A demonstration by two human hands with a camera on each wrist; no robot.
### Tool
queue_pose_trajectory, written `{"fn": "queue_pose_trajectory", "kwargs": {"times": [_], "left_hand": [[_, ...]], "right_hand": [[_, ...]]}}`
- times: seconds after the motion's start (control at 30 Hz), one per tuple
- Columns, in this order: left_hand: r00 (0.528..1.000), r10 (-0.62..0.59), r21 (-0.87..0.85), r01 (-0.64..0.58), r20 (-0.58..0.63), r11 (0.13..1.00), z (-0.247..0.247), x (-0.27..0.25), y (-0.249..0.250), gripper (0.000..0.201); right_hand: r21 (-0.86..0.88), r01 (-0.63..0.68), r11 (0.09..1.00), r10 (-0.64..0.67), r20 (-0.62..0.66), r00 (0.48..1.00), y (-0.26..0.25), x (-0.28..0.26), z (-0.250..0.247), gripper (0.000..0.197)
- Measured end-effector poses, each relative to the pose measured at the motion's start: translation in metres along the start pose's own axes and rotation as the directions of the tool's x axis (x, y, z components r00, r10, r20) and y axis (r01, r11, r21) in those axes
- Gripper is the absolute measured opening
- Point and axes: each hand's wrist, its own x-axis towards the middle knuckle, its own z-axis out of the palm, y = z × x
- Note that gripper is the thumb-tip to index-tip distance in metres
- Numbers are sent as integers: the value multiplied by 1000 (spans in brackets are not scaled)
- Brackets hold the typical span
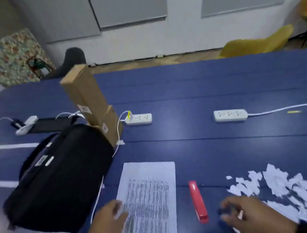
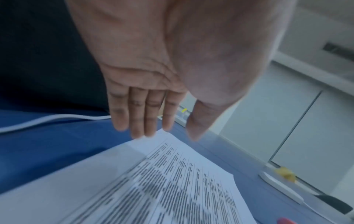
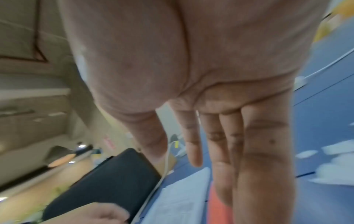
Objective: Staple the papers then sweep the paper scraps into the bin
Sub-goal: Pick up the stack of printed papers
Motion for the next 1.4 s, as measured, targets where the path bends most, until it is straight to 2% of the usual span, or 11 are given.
{"fn": "queue_pose_trajectory", "kwargs": {"times": [0.1, 0.27, 0.4, 0.6, 0.77, 0.87, 0.97, 1.1, 1.23, 1.3, 1.4], "left_hand": [[993, 24, -108, -37, -114, 993, 19, 43, -2, 47], [980, -138, -65, 129, -143, 989, 36, 67, -13, 77], [978, -170, -65, 163, -121, 984, 42, 58, -4, 36], [972, -183, -253, 143, -145, 957, 47, 50, -9, 26], [950, 14, -373, -136, -311, 918, 48, 39, -19, 26], [893, 211, -464, -394, -397, 794, 38, 11, -21, 28], [802, 379, -568, -596, -462, 568, 21, -23, -17, 29], [660, 455, -601, -745, -598, 289, 0, -54, -5, 27], [515, 465, -554, -830, -720, 62, -5, -67, 16, 24], [503, 408, -536, -843, -762, 39, -1, -68, 20, 21], [555, 345, -503, -832, -757, 234, 21, -60, 11, 20]], "right_hand": [[-59, 5, 998, -8, -60, 998, -80, 23, 29, 22], [-184, -39, 982, 46, 36, 998, -47, 71, 124, 55], [-233, -48, 971, 29, -83, 996, -55, 74, 158, 71], [-131, -72, 989, 50, -169, 984, -56, 68, 176, 73], [-6, -50, 999, 47, -246, 968, -50, 69, 177, 72], [130, -15, 991, 58, -339, 939, -45, 69, 170, 64], [285, 143, 948, 23, -508, 861, -49, 66, 160, 67], [383, 441, 812, -91, -663, 743, -79, 47, 143, 14], [361, 669, 650, -205, -764, 612, -101, 35, 120, 22], [322, 689, 650, -246, -768, 591, -97, 36, 116, 24], [335, 575, 746, -202, -710, 675, -79, 41, 125, 15]]}}
